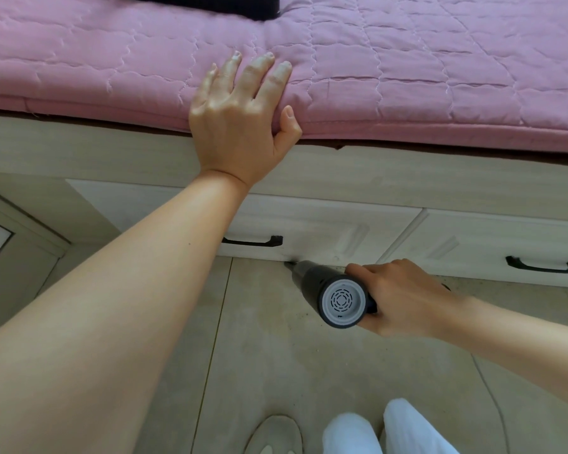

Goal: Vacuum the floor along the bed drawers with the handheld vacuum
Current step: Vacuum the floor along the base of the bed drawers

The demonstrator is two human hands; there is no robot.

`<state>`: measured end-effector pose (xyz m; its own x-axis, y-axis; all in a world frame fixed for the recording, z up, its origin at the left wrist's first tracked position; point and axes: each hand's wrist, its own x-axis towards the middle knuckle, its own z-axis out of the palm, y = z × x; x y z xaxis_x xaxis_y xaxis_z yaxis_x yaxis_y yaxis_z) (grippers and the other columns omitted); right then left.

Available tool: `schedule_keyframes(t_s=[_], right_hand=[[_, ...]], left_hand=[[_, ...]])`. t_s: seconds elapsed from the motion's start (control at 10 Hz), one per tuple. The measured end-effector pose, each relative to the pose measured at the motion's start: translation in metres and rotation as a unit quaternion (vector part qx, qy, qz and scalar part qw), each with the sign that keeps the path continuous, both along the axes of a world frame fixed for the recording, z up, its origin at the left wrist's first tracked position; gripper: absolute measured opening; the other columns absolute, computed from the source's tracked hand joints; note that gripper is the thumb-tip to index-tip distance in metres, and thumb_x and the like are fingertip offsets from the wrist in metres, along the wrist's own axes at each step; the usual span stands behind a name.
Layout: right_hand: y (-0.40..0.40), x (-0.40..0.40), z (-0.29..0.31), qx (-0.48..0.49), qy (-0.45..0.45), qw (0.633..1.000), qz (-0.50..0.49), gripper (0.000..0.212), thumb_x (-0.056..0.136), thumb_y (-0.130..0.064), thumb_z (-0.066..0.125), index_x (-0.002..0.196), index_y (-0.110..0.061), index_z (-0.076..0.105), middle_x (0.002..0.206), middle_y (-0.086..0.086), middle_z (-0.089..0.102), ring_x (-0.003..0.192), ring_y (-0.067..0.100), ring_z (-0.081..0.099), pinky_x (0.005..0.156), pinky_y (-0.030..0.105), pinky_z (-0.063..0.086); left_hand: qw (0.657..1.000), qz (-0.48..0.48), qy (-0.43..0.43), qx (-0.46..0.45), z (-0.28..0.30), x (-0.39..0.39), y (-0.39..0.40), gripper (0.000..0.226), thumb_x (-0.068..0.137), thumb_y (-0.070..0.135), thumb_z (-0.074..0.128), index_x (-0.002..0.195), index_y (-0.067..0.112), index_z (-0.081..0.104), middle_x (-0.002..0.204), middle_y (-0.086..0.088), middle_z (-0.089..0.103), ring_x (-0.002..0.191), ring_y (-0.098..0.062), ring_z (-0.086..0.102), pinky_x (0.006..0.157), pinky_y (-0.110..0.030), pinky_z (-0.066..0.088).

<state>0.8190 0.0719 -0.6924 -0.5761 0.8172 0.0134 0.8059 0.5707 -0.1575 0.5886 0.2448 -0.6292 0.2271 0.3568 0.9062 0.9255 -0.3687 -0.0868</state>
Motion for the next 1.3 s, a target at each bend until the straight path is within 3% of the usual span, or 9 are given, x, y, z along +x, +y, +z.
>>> schedule_keyframes(t_s=[0.4,0.7,1.0,1.2,1.3], right_hand=[[0.014,-0.024,-0.007,-0.025,0.021,0.999,0.006,0.045,0.076,-0.059,0.039,0.095,-0.020,0.050,0.067,-0.004,0.061,0.050,0.023,0.054,0.047,0.027,0.040],[0.008,0.024,0.005,-0.050,0.014,0.997,-0.050,0.044,0.073,-0.059,0.042,0.098,-0.025,0.053,0.072,-0.009,0.064,0.059,0.020,0.060,0.054,0.032,0.050],[-0.001,0.052,0.016,-0.088,0.019,0.990,-0.105,0.045,0.077,-0.050,0.058,0.116,-0.028,0.053,0.087,-0.008,0.070,0.078,0.022,0.065,0.064,0.030,0.049],[-0.004,0.065,0.023,-0.111,0.018,0.984,-0.137,0.049,0.079,-0.050,0.061,0.123,-0.032,0.051,0.096,-0.008,0.070,0.085,0.018,0.065,0.071,0.031,0.052],[-0.006,0.074,0.023,-0.134,0.035,0.975,-0.172,0.047,0.078,-0.052,0.064,0.118,-0.031,0.054,0.091,-0.009,0.070,0.081,0.015,0.065,0.071,0.031,0.054]], left_hand=[[1.000,-0.001,0.004,-0.005,0.000,0.000,-0.001,0.046,0.089,0.036,0.049,0.125,0.020,0.071,0.128,-0.001,0.069,0.117,-0.035,0.065,0.097,-0.050,0.053],[1.000,-0.003,0.005,-0.012,0.002,0.000,-0.003,0.045,0.089,0.035,0.049,0.126,0.020,0.071,0.129,-0.001,0.069,0.119,-0.035,0.065,0.098,-0.051,0.052],[0.999,-0.009,0.032,-0.039,0.010,0.012,-0.014,0.045,0.091,0.025,0.048,0.130,0.013,0.068,0.133,-0.006,0.067,0.120,-0.042,0.062,0.101,-0.059,0.047],[0.996,-0.053,0.059,-0.044,0.017,0.061,-0.022,0.048,0.092,0.033,0.046,0.129,0.013,0.069,0.132,-0.009,0.067,0.117,-0.044,0.063,0.097,-0.057,0.050],[0.995,-0.059,0.062,-0.042,0.020,0.084,-0.022,0.049,0.092,0.037,0.047,0.127,0.013,0.071,0.129,-0.010,0.069,0.115,-0.045,0.064,0.096,-0.057,0.051]])
